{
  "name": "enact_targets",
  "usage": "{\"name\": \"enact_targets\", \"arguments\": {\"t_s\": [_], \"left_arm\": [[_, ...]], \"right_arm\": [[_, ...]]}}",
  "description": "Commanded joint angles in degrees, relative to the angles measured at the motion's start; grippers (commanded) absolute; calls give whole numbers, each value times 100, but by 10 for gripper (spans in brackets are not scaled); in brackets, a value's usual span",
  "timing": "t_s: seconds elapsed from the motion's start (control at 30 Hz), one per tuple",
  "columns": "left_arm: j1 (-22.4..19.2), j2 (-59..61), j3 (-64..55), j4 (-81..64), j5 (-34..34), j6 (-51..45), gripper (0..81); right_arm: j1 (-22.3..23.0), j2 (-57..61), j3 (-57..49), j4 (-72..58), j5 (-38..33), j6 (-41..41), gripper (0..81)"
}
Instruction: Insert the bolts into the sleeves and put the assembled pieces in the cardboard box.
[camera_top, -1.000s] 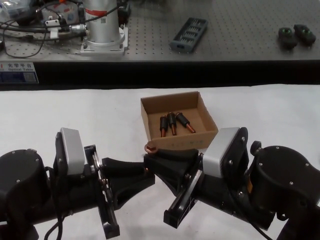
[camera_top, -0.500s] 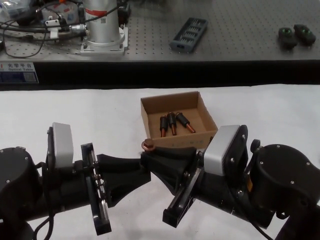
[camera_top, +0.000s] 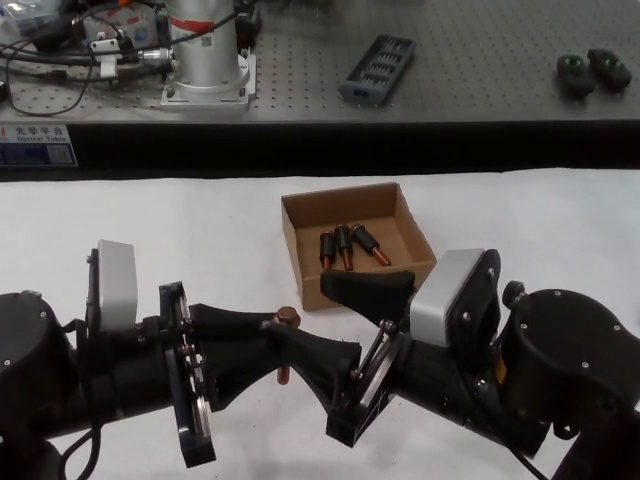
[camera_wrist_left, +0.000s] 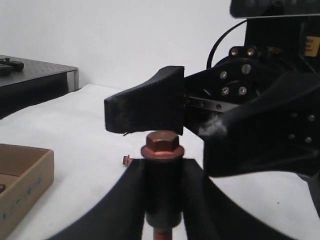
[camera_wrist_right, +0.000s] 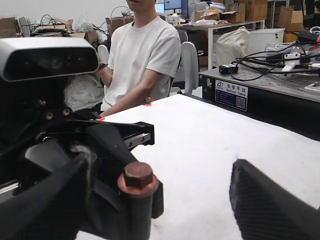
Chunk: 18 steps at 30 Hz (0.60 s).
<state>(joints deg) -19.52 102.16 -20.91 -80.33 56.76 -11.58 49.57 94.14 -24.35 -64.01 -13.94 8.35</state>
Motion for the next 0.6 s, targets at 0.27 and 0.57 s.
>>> {"name": "enact_targets", "arguments": {"t_s": [0.27, 0.57], "left_arm": [[13, -30, -43, 118, -355, -17, 7], [62, -321, -55, 129, -376, -636, 7]], "right_arm": [[-8, -144, 91, -847, -297, 238, 546], [-8, -1691, 1152, -1334, 604, -325, 544]]}}
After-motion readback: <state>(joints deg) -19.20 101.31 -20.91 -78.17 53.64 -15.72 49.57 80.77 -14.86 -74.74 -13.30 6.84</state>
